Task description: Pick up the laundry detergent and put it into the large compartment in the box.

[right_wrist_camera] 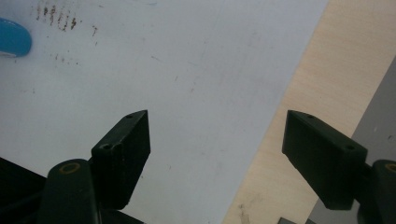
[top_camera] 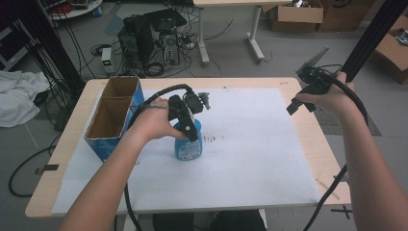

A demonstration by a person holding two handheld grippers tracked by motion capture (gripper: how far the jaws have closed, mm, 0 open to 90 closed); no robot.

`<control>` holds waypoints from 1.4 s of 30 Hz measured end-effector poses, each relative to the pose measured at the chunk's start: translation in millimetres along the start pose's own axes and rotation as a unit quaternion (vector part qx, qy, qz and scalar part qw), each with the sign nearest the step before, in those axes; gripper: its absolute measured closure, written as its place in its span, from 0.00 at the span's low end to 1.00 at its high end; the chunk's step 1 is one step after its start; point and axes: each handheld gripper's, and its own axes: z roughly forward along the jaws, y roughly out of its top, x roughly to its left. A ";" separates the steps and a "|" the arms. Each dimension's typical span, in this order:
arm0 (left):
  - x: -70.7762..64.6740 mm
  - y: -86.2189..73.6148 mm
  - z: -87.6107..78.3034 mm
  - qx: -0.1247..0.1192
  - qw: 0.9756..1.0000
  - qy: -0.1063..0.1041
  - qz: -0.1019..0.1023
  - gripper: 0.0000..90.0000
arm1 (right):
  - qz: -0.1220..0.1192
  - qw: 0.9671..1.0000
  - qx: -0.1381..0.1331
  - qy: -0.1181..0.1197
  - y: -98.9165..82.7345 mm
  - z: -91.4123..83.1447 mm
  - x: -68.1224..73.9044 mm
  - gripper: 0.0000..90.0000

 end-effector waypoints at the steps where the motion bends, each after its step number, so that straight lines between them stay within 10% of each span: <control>1: 0.0 0.2 0.9 0.002 1.000 0.000 0.002 0.00 | 0.002 1.000 0.001 0.000 -0.1 -0.3 0.0 0.26; 42: 1.5 0.0 17.1 0.012 1.000 -0.001 0.004 0.17 | 0.005 1.000 0.001 0.002 -0.8 2.2 -3.5 0.26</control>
